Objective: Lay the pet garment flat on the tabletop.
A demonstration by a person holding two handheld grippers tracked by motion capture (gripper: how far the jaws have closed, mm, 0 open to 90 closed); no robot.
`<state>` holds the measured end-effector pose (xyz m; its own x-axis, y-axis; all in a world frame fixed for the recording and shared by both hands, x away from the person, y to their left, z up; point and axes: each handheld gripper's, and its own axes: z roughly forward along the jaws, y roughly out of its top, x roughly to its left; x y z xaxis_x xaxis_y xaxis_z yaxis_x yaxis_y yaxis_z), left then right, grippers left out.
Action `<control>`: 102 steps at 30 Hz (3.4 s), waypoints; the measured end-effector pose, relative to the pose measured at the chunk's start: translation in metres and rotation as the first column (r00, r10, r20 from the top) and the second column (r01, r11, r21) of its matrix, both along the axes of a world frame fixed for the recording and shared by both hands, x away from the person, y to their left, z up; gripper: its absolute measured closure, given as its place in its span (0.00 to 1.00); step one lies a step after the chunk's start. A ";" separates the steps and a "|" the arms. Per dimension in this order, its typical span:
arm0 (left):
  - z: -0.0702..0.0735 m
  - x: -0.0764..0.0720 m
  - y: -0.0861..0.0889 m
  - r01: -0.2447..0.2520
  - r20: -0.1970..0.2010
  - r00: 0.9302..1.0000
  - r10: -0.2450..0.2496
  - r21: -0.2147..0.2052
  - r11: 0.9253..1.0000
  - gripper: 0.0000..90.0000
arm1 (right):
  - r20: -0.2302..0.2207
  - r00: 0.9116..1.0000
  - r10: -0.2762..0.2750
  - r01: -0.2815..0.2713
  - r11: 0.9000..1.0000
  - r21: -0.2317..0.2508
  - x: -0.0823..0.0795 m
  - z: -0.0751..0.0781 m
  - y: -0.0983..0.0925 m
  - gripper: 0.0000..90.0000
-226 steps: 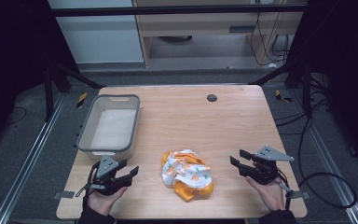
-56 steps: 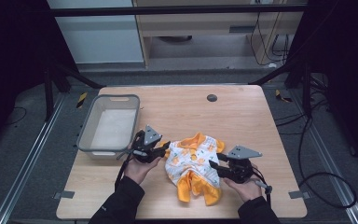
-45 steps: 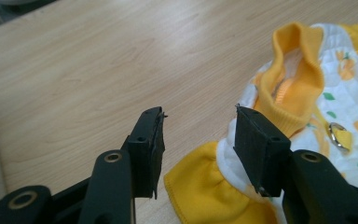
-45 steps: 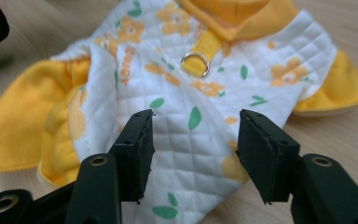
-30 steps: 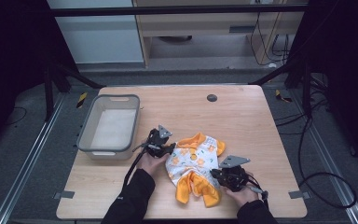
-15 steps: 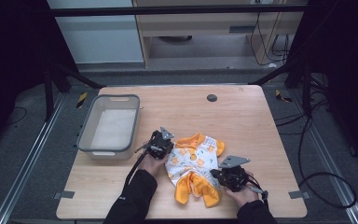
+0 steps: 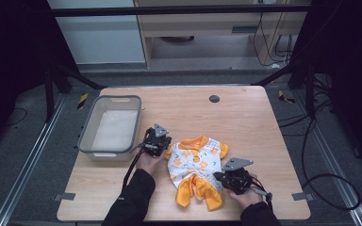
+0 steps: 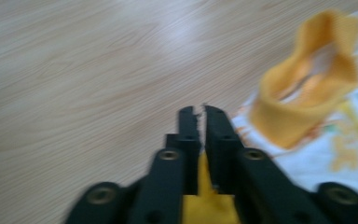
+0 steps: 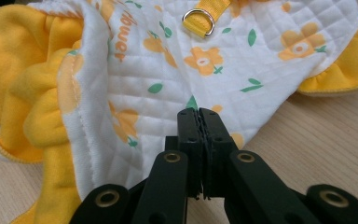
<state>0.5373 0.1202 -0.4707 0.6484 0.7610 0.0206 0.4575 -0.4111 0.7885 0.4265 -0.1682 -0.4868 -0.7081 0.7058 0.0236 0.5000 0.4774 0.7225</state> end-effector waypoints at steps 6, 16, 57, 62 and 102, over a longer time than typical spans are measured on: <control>0.003 -0.012 -0.011 0.102 0.012 0.995 -0.102 0.038 0.994 0.65 | 0.004 1.000 -0.005 0.005 1.000 -0.001 0.001 0.000 0.000 0.96; -0.013 0.002 -0.019 0.101 -0.073 0.992 -0.099 0.018 0.995 0.75 | -0.002 1.000 0.000 0.000 1.000 -0.005 0.002 -0.001 0.002 0.97; 0.039 -0.014 0.000 0.006 -0.016 1.000 -0.006 -0.006 1.000 0.54 | 0.092 0.996 -0.020 0.009 0.993 0.118 -0.002 0.013 -0.008 0.80; 0.038 -0.048 0.014 0.057 -0.038 0.998 -0.056 0.022 0.998 0.53 | 0.082 0.995 -0.063 0.053 0.992 0.116 0.001 0.010 -0.017 0.77; 0.010 -0.051 0.010 0.074 -0.087 0.994 -0.068 0.068 0.995 0.98 | 0.103 0.979 -0.173 0.162 0.981 0.109 0.052 0.006 -0.005 1.00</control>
